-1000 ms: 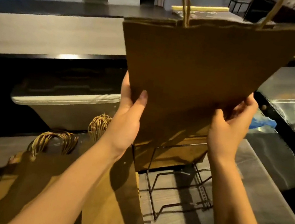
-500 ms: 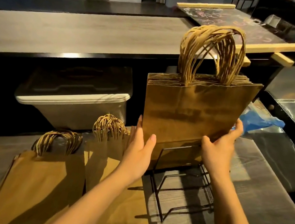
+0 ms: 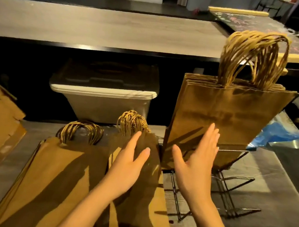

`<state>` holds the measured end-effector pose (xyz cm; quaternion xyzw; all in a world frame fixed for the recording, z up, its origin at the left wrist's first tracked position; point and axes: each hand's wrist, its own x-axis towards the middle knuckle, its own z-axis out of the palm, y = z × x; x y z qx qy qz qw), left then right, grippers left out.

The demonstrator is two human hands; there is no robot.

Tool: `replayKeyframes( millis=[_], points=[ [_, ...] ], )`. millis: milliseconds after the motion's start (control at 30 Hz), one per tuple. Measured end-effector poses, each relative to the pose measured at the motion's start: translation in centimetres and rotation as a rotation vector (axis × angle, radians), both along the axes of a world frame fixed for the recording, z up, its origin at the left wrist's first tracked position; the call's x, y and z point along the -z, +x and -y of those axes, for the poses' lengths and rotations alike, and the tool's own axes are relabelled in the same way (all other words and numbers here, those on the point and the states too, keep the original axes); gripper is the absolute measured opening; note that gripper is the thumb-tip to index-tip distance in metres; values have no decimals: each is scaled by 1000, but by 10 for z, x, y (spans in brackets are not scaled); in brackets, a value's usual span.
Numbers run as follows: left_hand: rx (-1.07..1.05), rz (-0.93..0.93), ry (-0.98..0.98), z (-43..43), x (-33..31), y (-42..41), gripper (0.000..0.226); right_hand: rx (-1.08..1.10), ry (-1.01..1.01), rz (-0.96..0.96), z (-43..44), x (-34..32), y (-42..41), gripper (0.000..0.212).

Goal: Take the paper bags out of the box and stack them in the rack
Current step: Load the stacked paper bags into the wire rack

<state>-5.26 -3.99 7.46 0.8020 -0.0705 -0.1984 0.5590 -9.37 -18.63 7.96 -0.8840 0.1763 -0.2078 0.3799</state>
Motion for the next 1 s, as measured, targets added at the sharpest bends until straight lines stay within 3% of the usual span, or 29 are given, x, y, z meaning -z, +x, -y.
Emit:
replayKeyframes(
  millis=[233, 400, 567, 733, 1000],
  points=[
    [-384, -20, 190, -106, 28, -28, 47, -445, -36, -71, -90, 13, -15, 90],
    [-653, -195, 203, -174, 53, -52, 52, -732, 124, -288, -138, 32, -23, 88],
    [-769, -335, 263, -206, 68, -77, 55, -937, 16, -552, -164, 56, -28, 93],
    [-822, -342, 299, -210, 74, -84, 56, -978, 81, -865, -179, 74, -35, 96],
    [-949, -272, 523, -216, 66, -81, 46, -968, 148, -889, -179, 81, -39, 94]
  ],
)
